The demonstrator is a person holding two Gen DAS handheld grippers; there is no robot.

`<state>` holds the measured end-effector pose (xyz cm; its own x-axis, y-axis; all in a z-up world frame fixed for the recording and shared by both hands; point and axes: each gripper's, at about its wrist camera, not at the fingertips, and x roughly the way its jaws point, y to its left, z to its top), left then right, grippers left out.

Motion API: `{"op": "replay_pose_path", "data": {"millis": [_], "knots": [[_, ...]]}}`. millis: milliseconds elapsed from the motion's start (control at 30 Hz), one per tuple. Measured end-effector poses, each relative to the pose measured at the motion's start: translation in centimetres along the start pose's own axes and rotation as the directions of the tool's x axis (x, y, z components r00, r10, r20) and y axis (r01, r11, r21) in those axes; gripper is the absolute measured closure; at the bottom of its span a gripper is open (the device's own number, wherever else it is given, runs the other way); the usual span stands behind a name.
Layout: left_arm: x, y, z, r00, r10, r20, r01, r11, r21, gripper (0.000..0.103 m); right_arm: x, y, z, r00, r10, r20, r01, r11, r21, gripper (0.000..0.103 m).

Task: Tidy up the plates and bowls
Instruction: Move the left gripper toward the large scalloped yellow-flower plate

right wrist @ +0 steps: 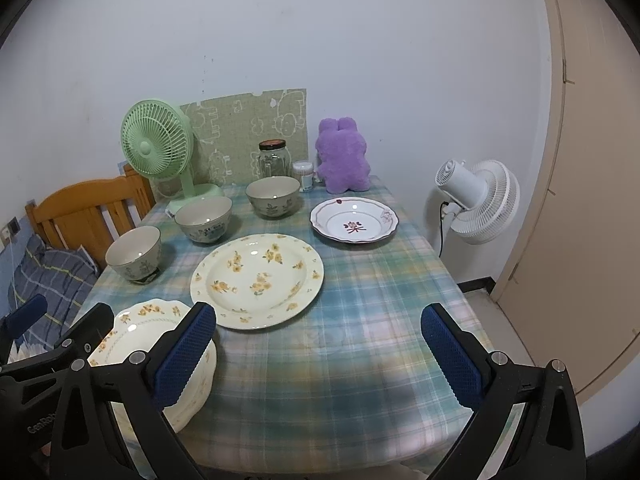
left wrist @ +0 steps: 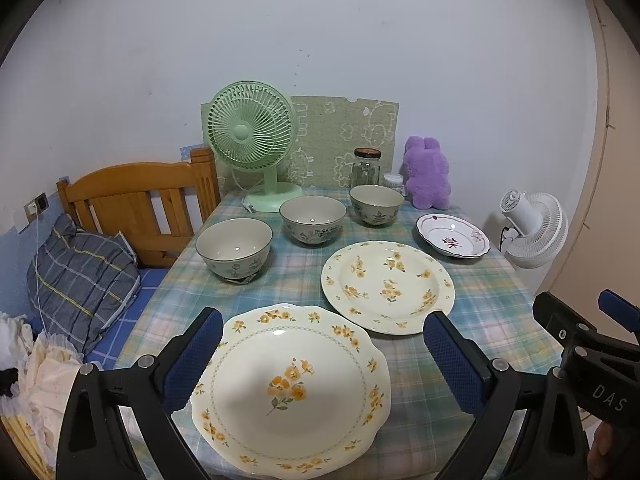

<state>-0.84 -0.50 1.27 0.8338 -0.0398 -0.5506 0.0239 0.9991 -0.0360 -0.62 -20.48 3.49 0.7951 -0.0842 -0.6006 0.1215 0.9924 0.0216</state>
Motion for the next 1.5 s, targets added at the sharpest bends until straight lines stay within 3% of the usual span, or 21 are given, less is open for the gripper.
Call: {"op": "replay_pose_path", "data": {"millis": [1500], "knots": [[0.0, -1.7, -0.5, 1.0, 0.016, 0.003, -0.016, 1.0, 0.023, 0.002, 0.7, -1.2, -0.4, 1.0, -0.009, -0.024, 0.009, 1.0, 0.001, 0.0]]}}
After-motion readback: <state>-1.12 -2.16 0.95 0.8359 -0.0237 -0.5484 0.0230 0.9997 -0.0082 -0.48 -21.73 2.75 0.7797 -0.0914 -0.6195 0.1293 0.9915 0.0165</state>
